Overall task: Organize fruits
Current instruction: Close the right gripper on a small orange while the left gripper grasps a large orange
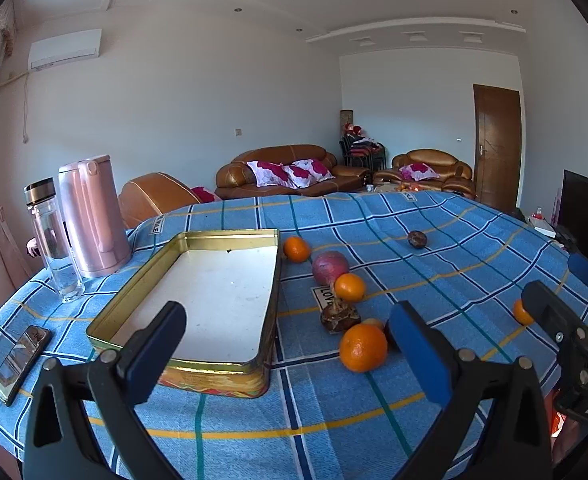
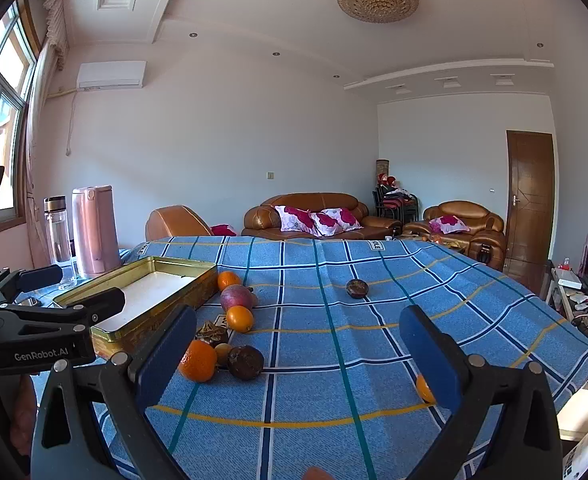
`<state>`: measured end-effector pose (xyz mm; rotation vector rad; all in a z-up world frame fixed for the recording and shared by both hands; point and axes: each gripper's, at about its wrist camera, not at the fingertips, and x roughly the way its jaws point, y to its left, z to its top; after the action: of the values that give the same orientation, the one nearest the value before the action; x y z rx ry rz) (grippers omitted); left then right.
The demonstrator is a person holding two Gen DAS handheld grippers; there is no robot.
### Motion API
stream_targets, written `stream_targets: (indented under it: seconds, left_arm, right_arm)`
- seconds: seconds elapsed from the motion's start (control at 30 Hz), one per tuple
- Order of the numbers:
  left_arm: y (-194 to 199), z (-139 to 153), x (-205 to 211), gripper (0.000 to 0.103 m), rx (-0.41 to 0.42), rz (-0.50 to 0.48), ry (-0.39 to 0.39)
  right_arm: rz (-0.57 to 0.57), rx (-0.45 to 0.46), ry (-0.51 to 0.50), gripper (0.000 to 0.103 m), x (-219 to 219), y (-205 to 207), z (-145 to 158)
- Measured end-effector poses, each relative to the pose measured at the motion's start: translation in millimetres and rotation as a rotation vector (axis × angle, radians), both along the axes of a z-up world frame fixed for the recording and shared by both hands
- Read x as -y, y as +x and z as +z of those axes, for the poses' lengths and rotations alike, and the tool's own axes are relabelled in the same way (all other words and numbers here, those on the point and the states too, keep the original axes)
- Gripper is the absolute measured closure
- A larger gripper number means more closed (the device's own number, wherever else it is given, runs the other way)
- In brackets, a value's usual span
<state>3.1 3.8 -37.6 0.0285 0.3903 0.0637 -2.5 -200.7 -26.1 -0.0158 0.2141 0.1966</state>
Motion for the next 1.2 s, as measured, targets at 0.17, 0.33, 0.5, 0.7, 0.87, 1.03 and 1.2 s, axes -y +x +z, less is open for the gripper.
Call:
stream_targets:
  seconds: [0.17, 0.33, 0.5, 0.7, 0.87, 1.03, 1.2]
  left_arm:
    - [9.8, -10.9, 6.3, 0.0, -0.031, -0.011, 0.011]
    - [18.3, -23.6, 14.7, 0.0, -0.058, -0.043, 0.02]
    - [32.2, -36.1, 28.4, 0.008, -0.116, -0.111, 0.012]
    - [52.3, -48.7, 44.3, 0.02, -0.184, -0.158, 0.009]
    - [67.4, -60.1, 53.2, 0.028, -0.245, -0.176, 0.018]
    - [76.9, -68.4, 54.6, 0.05, -0.295, -0.198, 0.011]
    - [83.2, -68.3, 48.8, 0.052, -0.311, -0.206, -0.017]
  right_arm:
    - [-0.002, -0.031, 0.014, 0.001, 7.0, 7.7, -10.2]
    - [0.006, -0.037, 0.006, 0.001, 16.4, 15.6, -21.8]
    - [-0.021, -0.104, 0.011, 0.001, 30.0, 28.9, -35.5]
    - [-0.067, -0.165, 0.034, 0.014, 51.3, 46.9, -52.5]
    - [-0.11, -0.211, 0.06, 0.02, 74.5, 57.8, -60.7]
    - [-0.167, -0.245, 0.09, 0.02, 95.4, 69.9, -65.8]
    - [-0.18, -0.32, 0.094, 0.024, 108.2, 87.6, -70.4]
